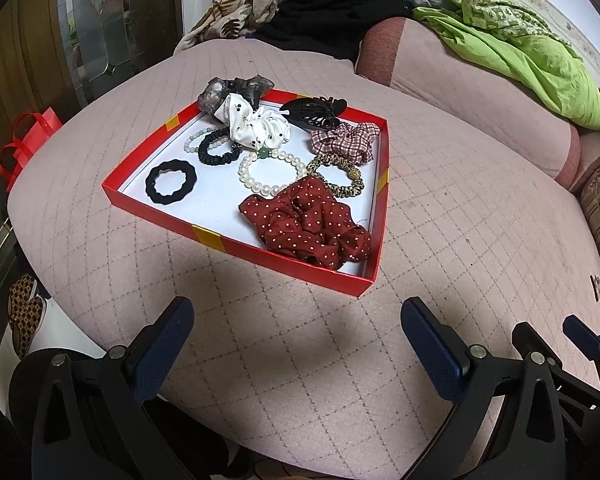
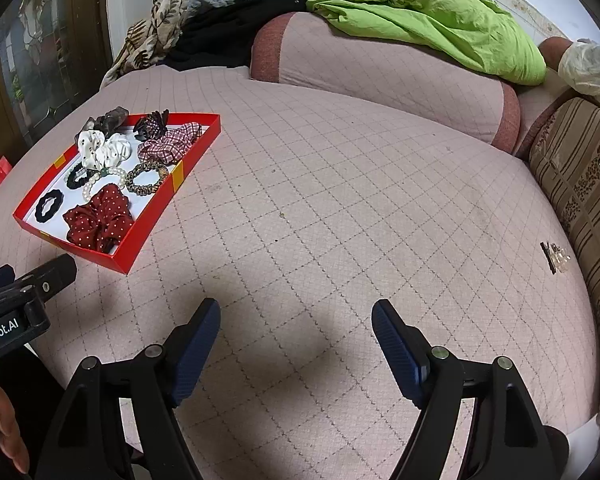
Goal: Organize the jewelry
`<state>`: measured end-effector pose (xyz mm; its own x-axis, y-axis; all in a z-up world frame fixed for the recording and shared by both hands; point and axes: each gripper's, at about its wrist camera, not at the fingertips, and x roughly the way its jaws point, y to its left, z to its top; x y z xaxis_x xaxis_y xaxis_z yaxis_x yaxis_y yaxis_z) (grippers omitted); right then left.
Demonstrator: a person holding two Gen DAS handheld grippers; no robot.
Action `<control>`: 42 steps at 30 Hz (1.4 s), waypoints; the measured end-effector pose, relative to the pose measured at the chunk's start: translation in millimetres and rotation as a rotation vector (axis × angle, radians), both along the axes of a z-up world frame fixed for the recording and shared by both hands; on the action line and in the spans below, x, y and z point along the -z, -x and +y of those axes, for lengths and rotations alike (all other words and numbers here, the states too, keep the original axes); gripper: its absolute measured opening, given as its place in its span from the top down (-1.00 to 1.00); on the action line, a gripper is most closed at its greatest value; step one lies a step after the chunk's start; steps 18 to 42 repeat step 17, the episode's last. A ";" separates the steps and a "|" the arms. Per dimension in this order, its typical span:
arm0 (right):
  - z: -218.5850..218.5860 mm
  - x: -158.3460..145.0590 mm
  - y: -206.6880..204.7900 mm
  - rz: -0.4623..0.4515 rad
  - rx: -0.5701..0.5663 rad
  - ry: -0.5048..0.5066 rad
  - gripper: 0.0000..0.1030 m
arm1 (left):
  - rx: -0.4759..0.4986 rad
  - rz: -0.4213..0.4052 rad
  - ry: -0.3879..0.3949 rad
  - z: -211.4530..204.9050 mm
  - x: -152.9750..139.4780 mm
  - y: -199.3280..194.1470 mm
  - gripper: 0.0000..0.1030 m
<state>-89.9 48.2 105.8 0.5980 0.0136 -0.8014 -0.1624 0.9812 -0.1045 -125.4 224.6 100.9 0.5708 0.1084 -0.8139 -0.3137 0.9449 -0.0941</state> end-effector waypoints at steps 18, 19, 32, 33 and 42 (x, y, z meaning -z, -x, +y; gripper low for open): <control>-8.8 -3.0 1.0 -0.002 0.002 -0.036 -0.61 | 0.022 -0.009 -0.017 -13.2 -11.7 -0.6 -0.99; -8.8 -3.0 1.0 -0.002 0.002 -0.036 -0.61 | 0.022 -0.009 -0.017 -13.2 -11.7 -0.6 -0.99; -8.8 -3.0 1.0 -0.002 0.002 -0.036 -0.61 | 0.022 -0.009 -0.017 -13.2 -11.7 -0.6 -0.99; -8.8 -3.0 1.0 -0.002 0.002 -0.036 -0.61 | 0.022 -0.009 -0.017 -13.2 -11.7 -0.6 -0.99; -8.8 -3.0 1.0 -0.002 0.002 -0.036 -0.61 | 0.022 -0.009 -0.017 -13.2 -11.7 -0.6 -0.99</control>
